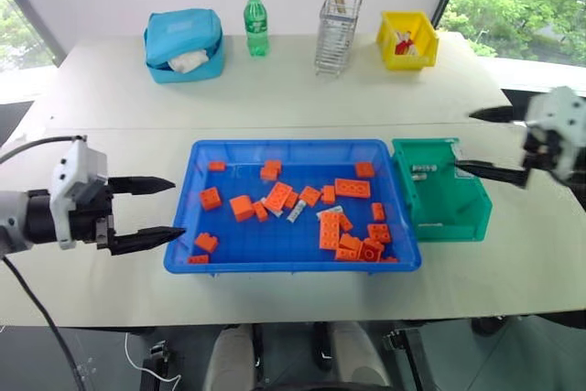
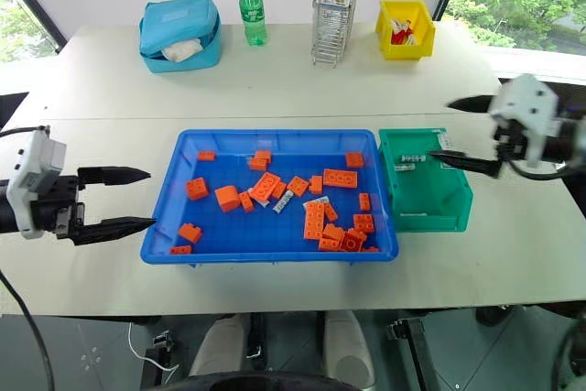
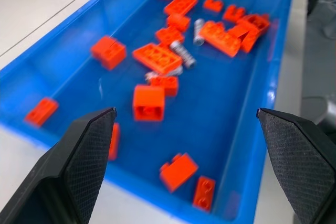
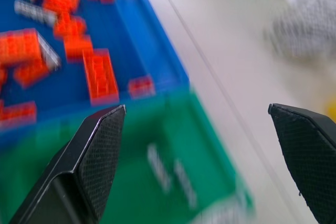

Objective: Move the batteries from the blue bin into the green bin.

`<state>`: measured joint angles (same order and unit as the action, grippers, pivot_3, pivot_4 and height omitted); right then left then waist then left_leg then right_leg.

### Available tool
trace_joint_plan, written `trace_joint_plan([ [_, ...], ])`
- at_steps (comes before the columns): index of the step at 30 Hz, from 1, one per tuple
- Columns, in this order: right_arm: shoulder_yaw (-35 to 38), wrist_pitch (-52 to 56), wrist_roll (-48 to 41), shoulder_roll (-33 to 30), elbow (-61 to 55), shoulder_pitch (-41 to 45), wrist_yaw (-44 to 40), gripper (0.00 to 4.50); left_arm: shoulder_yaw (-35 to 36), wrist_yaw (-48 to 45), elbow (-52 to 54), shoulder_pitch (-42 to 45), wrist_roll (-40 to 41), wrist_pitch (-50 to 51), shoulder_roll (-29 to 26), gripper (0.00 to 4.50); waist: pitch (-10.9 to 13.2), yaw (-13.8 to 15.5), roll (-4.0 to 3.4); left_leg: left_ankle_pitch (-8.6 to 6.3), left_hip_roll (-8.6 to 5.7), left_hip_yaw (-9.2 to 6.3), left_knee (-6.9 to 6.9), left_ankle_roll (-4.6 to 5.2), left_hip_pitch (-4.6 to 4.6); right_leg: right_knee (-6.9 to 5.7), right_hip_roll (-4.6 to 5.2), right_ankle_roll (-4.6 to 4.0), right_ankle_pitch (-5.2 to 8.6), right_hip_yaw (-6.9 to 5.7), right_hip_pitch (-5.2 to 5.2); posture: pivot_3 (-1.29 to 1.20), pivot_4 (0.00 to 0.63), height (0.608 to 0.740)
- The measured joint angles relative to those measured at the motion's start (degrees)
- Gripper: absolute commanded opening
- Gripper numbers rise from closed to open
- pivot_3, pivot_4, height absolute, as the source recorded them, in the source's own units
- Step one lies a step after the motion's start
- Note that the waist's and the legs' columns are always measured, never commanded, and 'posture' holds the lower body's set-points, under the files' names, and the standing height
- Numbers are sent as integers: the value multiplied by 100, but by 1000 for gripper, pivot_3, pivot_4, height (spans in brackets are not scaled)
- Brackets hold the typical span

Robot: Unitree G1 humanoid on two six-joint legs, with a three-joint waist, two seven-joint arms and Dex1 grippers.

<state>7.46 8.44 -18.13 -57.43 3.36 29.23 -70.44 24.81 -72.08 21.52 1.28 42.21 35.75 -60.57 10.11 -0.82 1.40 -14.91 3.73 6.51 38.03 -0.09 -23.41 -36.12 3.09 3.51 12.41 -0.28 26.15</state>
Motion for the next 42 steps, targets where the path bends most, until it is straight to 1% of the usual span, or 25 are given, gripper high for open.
trace_joint_plan([
  [3,-602,216,114,537,-632,315,273,4476,-178,54,123,185,104,93,1,4500,0,14,0,1,0,1,1,-1,-9,-1,0,0,0,0,7,0,150,736],
  [6,-1223,309,449,1086,-1025,444,583,4476,-359,117,140,253,113,124,23,4500,-1,12,2,1,-1,1,3,-1,-10,-2,-1,0,-1,0,7,0,150,736],
  [10,-2007,547,756,1943,-1164,431,973,4476,-426,136,199,292,132,133,87,4500,-1,3,4,2,0,1,8,-1,-11,-6,-5,0,-1,0,7,0,150,736],
  [14,-2479,849,1063,2618,-1146,389,1446,4476,-588,171,193,300,121,120,137,4500,-3,6,7,3,0,-1,10,-3,-11,-7,-6,-1,-1,0,5,0,150,736],
  [18,-2971,1001,1395,3038,-1043,167,1781,4476,-605,203,150,300,73,91,163,4500,-5,2,10,5,0,-2,10,-6,-11,-8,-6,-1,-1,0,4,0,150,736],
  [21,-3110,1079,1587,3327,-968,170,2022,4476,-604,220,142,298,72,89,164,4500,-5,-3,10,8,2,-4,10,-11,-11,-9,-9,-2,-1,0,4,0,150,736],
  [28,-3339,907,2083,3561,-488,274,2291,4476,-599,214,141,281,73,88,163,4500,-5,-4,11,8,3,-6,10,-12,-11,-9,-12,-2,-1,0,4,0,150,736],
  [31,-3350,806,2189,3588,-327,277,2332,3681,-599,210,125,285,72,87,163,4500,-6,-9,11,8,3,-5,10,-12,-11,-9,-13,-2,-1,0,4,0,150,736],
  [33,-3349,757,2209,3601,-274,277,2344,2806,-599,193,102,288,68,75,163,4500,-6,-13,11,8,4,-6,10,-12,-11,-9,-14,-2,-1,0,4,0,150,736],
  [35,-3341,744,2224,3606,-248,277,2347,1650,-599,170,94,289,47,25,163,4500,-5,-14,11,8,4,-6,10,-12,-11,-9,-15,-2,-1,0,4,0,150,736],
  [37,-3288,782,2163,3635,-264,277,2333,613,-600,153,68,297,24,-9,162,4500,-5,-14,11,8,4,-7,10,-12,-10,-9,-15,-2,-1,0,4,0,150,736],
  [38,-3164,839,2065,3681,-384,278,2337,200,-601,140,36,300,2,-20,162,4500,-6,-12,11,8,5,-7,10,-12,-10,-10,-16,-1,-1,0,4,0,150,736],
  [39,-3050,901,1973,3710,-519,308,2326,44,-602,128,10,308,-12,-26,161,4500,-7,-12,12,8,5,-7,10,-12,-8,-11,-16,-1,-1,0,2,0,150,736],
  [42,-2969,1210,1841,3714,-615,324,2245,44,-603,121,-61,362,-56,-45,161,4500,-12,-13,21,8,8,-8,10,-12,-7,-11,-19,-2,-1,0,1,0,150,736],
])
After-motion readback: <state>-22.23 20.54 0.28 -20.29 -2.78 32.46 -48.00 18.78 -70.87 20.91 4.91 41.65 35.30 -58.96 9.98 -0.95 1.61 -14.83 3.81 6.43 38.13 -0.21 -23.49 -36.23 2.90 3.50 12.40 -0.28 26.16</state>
